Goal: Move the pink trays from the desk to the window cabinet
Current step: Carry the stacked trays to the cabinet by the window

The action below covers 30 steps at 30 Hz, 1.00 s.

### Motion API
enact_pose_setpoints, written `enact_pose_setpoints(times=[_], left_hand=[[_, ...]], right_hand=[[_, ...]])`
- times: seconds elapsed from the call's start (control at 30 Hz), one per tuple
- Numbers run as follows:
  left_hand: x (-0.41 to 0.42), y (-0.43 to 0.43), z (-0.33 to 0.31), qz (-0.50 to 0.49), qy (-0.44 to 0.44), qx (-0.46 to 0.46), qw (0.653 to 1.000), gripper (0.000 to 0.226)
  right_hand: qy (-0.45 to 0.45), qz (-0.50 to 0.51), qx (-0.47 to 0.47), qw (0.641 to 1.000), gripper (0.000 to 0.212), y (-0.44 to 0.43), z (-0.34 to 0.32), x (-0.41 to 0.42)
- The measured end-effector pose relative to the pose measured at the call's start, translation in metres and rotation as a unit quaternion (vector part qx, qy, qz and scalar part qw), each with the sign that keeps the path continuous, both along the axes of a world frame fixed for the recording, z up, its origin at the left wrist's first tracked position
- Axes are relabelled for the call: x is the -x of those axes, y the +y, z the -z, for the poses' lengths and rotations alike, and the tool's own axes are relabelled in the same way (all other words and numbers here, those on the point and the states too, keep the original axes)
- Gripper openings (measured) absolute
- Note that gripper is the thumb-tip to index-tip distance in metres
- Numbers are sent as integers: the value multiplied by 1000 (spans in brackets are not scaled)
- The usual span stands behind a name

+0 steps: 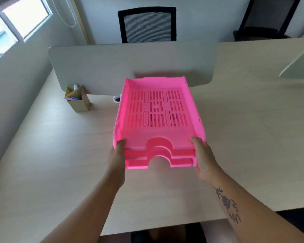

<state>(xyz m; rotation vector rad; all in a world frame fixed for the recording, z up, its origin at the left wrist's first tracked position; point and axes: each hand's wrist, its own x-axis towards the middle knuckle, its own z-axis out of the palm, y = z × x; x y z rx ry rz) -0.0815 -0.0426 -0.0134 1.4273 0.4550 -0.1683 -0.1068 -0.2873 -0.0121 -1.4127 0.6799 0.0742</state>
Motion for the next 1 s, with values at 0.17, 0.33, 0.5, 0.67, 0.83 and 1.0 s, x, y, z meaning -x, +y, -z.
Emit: enact_pose_setpoints(times=[0.17, 0.33, 0.5, 0.67, 0.83, 1.0], left_hand=[[18, -11, -19, -91, -25, -7, 995, 52], [62, -18, -42, -243, -31, -9, 970, 51], [136, -11, -62, -400, -44, -7, 916, 34], [236, 6, -78, -540, -37, -1, 841, 26], [352, 19, -92, -661, -40, 6, 750, 48], [470, 18, -105, -744, -59, -33, 665, 50]], right_hand=[[-37, -84, -11, 996, 43, -14, -8, -18], [-78, -197, -37, 977, 53, -8, -22, -31], [-112, -320, -65, 938, 44, 30, -46, -13], [-110, -454, -98, 879, 39, 89, -62, 36], [-111, -590, -135, 788, 31, 159, -76, 111], [-101, -688, -166, 699, 34, 223, -85, 206]])
